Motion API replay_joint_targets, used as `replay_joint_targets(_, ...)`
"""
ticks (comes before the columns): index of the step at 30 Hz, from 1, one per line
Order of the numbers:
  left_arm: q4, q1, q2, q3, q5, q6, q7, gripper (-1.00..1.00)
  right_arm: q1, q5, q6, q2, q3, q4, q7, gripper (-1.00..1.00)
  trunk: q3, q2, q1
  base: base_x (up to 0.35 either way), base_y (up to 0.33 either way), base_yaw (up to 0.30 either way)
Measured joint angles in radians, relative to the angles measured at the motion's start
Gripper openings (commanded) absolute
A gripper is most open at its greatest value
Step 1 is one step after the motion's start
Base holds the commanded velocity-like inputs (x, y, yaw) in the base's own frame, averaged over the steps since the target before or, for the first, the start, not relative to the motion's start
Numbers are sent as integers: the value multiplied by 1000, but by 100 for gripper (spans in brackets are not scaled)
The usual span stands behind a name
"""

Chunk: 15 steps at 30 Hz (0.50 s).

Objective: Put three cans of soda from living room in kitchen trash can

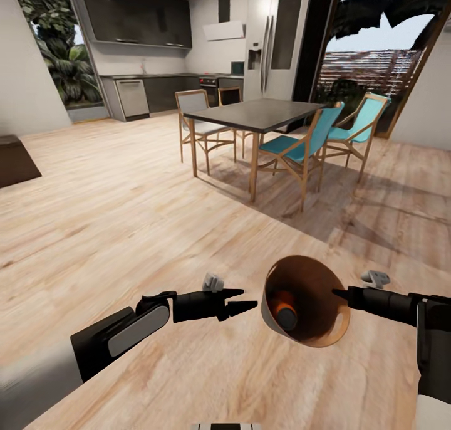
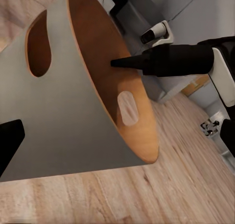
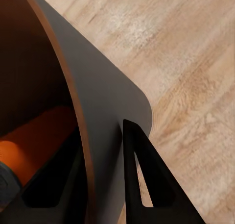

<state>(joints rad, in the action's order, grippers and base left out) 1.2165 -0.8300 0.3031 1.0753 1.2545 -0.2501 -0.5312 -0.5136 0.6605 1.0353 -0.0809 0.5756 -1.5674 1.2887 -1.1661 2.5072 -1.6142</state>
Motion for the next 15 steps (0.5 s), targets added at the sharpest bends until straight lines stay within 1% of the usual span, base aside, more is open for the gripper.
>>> replay_joint_targets(9, -8, 0, -1, 0, 0, 2, 1, 100, 0, 0, 0, 1, 0, 0, 1, -100, -8, 0, 0, 2, 0, 251)
replay_joint_targets(12, -15, 0, -1, 0, 0, 2, 1, 100, 0, 0, 0, 0, 0, 0, 1, -100, -11, 0, 0, 62, 0, 251)
replay_joint_targets(15, -23, 0, -10, 0, 0, 1, 1, 100, 0, 0, 0, 1, 0, 0, 1, -100, -14, 0, 0, 106, 0, 251)
